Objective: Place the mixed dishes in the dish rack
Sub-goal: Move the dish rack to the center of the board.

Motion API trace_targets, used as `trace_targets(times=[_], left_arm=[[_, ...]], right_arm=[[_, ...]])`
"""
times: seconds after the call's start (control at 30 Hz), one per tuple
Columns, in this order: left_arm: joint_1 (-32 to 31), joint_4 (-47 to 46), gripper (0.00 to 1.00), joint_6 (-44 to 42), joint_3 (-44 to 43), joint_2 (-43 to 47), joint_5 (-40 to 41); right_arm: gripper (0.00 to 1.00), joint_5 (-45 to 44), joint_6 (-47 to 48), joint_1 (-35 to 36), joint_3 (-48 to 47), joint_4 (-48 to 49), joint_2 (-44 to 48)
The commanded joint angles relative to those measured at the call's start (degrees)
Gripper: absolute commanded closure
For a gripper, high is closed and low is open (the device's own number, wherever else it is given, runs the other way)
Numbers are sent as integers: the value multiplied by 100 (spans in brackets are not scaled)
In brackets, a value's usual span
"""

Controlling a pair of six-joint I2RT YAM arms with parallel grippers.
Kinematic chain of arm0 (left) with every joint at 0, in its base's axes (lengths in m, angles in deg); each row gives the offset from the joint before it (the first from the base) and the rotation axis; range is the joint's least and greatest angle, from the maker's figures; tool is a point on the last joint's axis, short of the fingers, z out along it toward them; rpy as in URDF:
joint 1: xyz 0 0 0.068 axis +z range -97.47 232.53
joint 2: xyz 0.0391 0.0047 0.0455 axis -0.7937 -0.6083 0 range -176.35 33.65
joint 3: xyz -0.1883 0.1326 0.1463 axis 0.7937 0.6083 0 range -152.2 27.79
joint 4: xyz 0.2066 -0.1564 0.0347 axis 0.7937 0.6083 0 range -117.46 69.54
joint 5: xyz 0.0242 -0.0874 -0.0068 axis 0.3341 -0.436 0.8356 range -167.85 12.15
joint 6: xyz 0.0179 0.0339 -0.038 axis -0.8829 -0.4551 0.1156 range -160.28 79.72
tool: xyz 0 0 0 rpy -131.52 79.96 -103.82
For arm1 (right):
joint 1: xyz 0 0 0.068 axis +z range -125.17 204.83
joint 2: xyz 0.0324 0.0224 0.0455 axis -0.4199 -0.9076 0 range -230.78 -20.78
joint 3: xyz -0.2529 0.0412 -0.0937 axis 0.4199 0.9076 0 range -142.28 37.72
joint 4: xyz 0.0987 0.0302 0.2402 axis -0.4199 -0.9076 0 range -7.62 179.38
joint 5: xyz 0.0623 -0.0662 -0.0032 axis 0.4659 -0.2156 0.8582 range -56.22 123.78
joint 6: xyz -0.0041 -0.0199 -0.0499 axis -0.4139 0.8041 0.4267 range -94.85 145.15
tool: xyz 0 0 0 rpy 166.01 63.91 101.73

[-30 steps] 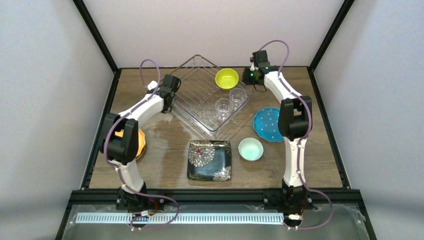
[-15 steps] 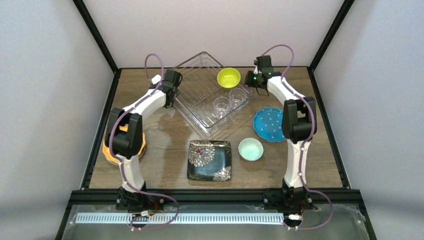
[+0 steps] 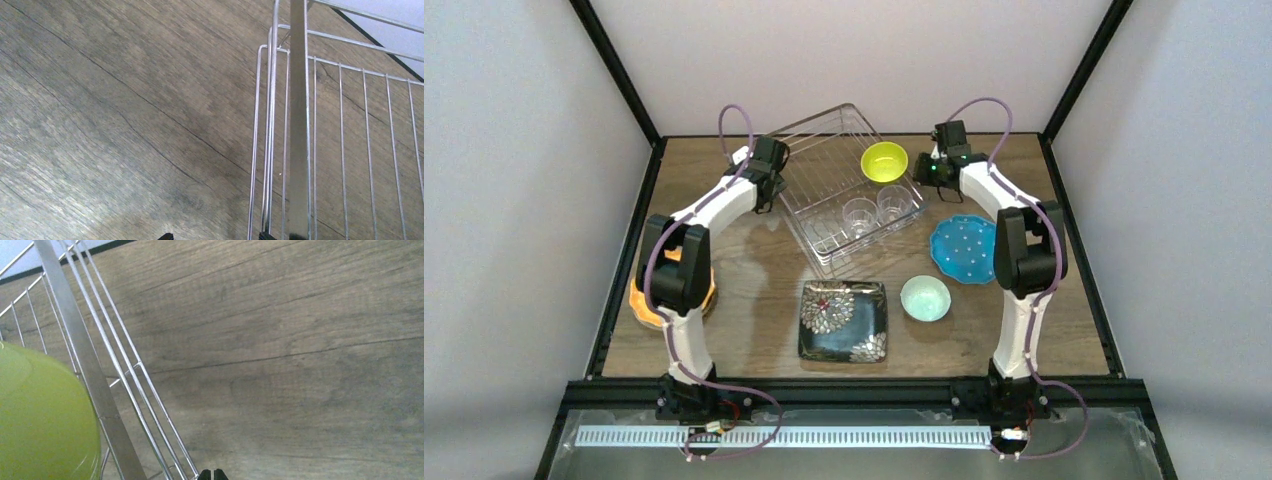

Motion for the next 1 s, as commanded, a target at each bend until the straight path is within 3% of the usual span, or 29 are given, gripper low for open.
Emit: trace_targets(times=[0.0,0.97], left_arm=[[-176,-241,0,-95,-141,-137,-447],[-737,-75,0,-320,-123,10,-508]], right_arm=[[95,281,-10,461,330,-368,282],[95,30,-116,912,1615,-264,1648]])
